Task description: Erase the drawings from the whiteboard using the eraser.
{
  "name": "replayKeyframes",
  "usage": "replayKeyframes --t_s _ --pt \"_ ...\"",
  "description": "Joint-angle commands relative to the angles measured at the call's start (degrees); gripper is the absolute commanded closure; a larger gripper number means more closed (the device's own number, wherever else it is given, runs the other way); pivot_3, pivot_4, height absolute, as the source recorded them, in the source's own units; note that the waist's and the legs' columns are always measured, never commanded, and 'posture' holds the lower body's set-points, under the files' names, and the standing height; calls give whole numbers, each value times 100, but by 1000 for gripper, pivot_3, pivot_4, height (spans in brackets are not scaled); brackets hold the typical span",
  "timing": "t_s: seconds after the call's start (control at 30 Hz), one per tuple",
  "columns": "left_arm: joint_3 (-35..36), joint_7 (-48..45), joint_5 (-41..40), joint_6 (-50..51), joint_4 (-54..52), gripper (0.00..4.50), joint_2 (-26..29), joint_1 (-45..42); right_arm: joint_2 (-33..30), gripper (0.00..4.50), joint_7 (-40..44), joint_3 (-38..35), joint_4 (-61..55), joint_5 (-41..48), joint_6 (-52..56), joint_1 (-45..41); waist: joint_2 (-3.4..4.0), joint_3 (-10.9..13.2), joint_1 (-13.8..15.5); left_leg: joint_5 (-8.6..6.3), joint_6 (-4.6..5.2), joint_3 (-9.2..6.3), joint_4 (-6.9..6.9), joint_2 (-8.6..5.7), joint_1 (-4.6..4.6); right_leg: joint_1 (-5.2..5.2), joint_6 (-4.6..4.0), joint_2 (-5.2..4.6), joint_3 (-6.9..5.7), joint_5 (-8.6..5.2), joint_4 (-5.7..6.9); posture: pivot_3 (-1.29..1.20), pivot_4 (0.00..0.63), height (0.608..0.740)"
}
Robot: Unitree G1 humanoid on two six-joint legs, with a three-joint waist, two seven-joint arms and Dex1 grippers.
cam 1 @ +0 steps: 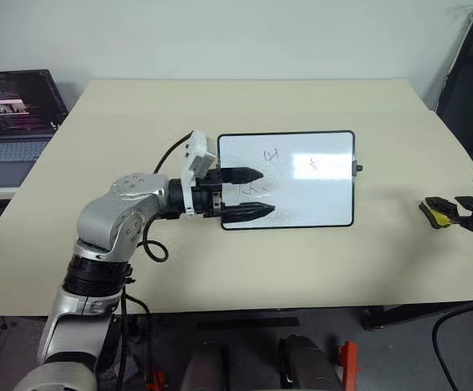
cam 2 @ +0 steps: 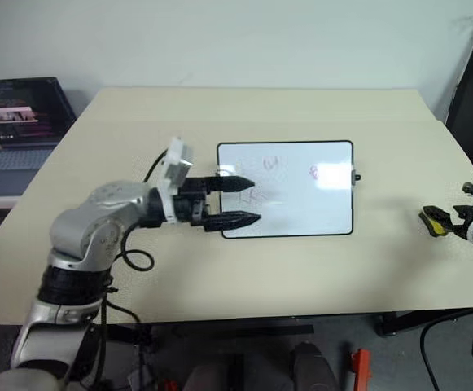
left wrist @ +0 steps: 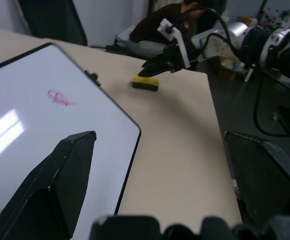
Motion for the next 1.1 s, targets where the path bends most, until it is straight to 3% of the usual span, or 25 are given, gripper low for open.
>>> replayKeyframes --t_s 0.03,0.67,0.8,1.1 --pt "-97 -93 53 -105 -117 0 9 -58 -145 37 46 -25 -9 -48 -143 -133 0 0 -11 0 0 1 -1 0 1 0 0 1 1 0 1 0 150 740" --pt "-218 -188 23 -89 -307 0 24 35 -61 37 55 281 274 -357 0 -276 0 0 -3 0 0 4 3 0 2 -1 3 2 7 1 1 0 150 740" --pt "-213 -155 22 -86 -327 0 10 48 -53 935 83 320 273 -370 40 -262 0 0 -3 0 0 4 3 -1 1 -1 3 2 8 1 1 0 150 740" --pt "-219 -140 65 -113 -317 0 6 45 55 4086 -28 483 252 -504 153 -250 0 0 -4 0 0 4 3 0 2 -1 3 2 8 1 2 0 150 740"
